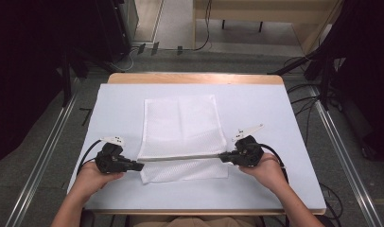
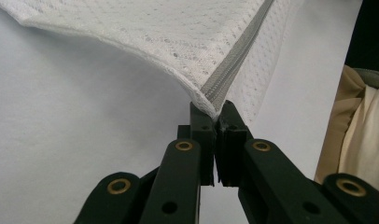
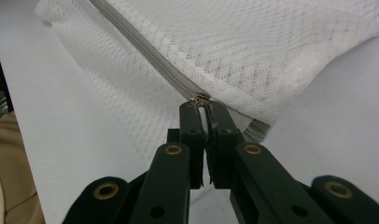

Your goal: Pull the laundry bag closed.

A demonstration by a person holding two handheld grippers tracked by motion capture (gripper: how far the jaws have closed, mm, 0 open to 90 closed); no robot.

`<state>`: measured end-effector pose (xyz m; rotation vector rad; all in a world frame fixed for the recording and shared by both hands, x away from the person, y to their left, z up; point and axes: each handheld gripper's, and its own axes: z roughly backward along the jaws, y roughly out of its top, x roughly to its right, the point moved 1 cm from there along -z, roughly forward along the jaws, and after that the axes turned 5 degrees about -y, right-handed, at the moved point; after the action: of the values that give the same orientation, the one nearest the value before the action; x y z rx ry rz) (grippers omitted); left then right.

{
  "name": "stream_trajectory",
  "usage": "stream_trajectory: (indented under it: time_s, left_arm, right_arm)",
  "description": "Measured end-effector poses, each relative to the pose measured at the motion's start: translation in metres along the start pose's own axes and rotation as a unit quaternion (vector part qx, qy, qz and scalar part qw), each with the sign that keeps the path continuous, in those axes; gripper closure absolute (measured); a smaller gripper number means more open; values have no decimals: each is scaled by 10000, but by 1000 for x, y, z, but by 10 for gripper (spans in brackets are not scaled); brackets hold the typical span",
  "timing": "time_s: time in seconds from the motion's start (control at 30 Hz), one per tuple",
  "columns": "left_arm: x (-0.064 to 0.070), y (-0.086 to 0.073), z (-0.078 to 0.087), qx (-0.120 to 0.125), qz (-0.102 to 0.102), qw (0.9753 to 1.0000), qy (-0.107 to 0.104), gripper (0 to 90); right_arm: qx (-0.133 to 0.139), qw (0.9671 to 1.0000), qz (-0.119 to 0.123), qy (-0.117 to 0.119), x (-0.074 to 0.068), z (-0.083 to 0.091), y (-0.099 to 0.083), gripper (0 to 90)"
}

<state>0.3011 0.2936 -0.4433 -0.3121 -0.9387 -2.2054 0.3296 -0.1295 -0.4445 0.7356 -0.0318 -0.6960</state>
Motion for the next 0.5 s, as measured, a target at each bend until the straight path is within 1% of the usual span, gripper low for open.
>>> stream_trajectory:
  time_s: [0.03,0.1,0.13,0.17,0.27,0.37,0.43,0.5]
  left_arm:
    - [-1,0,0,-14,14,10000,15,883]
    - [-1,-1,0,-5,21,10000,39,881]
    - [0,-2,0,-19,-49,10000,56,877]
    - [0,-2,0,-20,-122,9999,96,868]
    - [-1,-3,-1,-22,-82,9999,106,826]
    - [-3,-3,0,-13,-3,10000,70,742]
    - [-3,-2,1,38,42,10000,25,672]
    - [-3,-2,3,146,37,9999,82,618]
  right_arm:
    - [-14,10000,-39,2,0,-1,0,882]
    - [-49,10000,-6,25,-1,-3,0,882]
    - [-74,10000,-15,18,-2,-5,0,882]
    - [-111,9999,33,8,-3,-6,0,880]
    - [-139,9999,63,-43,-4,-11,0,873]
    - [-140,9999,-12,-23,-3,-14,1,867]
    - [-156,9999,-61,21,-4,-15,1,834]
    - [-97,9999,-39,3,-5,-14,2,794]
